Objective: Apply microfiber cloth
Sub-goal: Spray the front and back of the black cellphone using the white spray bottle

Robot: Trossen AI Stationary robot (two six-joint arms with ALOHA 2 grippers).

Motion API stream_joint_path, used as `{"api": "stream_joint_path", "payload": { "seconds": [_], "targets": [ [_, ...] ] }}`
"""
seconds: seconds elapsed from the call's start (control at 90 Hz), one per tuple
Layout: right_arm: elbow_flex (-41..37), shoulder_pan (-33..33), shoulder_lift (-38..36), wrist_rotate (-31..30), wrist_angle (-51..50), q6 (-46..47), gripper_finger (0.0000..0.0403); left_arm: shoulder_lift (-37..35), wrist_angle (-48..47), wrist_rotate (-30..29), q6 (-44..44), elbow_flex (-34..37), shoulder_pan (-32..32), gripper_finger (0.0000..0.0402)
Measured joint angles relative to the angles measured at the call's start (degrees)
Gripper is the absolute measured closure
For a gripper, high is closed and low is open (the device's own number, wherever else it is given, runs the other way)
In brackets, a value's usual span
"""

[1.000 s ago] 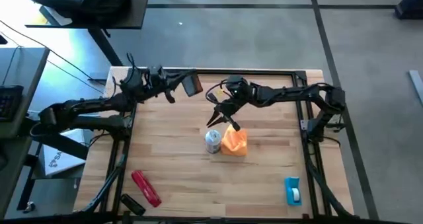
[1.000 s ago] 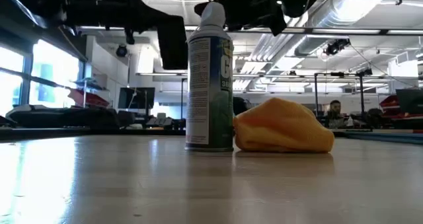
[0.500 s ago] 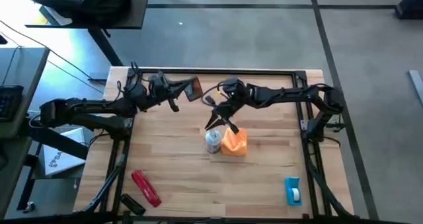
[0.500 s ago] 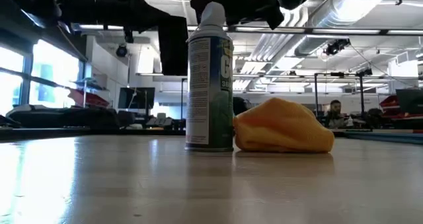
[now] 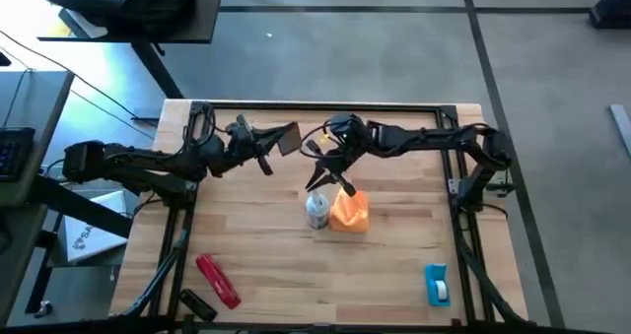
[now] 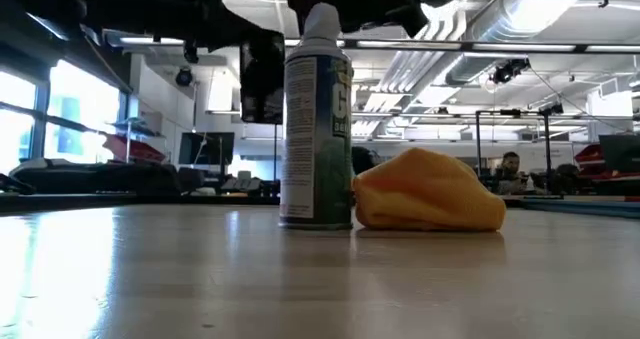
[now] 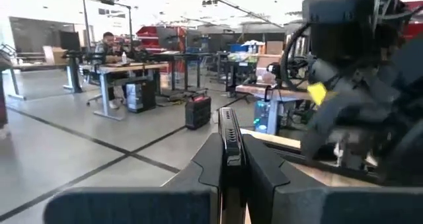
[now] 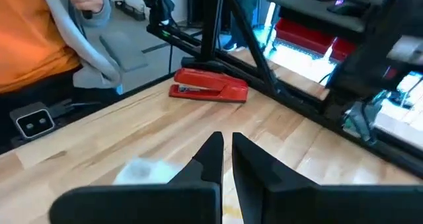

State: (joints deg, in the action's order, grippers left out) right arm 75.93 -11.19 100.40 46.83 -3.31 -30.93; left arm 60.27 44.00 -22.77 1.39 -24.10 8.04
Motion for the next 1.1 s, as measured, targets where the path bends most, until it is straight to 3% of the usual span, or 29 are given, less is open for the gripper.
{"api": "stream_joint_path", "payload": {
  "seconds": [0.289,1.1],
  "targets": [
    [0.51,-0.18,0.02,0.20,-7.39,-4.13,0.0403,0.00,-0.21,-0.49,-1.50,0.00,-0.75,0.0390],
    [0.66,-0.88,1.83,0.68,-8.00,-7.79,0.0403,1.01,-0.40,-2.15,-3.30,-0.01,-0.94,0.0390]
  ]
}}
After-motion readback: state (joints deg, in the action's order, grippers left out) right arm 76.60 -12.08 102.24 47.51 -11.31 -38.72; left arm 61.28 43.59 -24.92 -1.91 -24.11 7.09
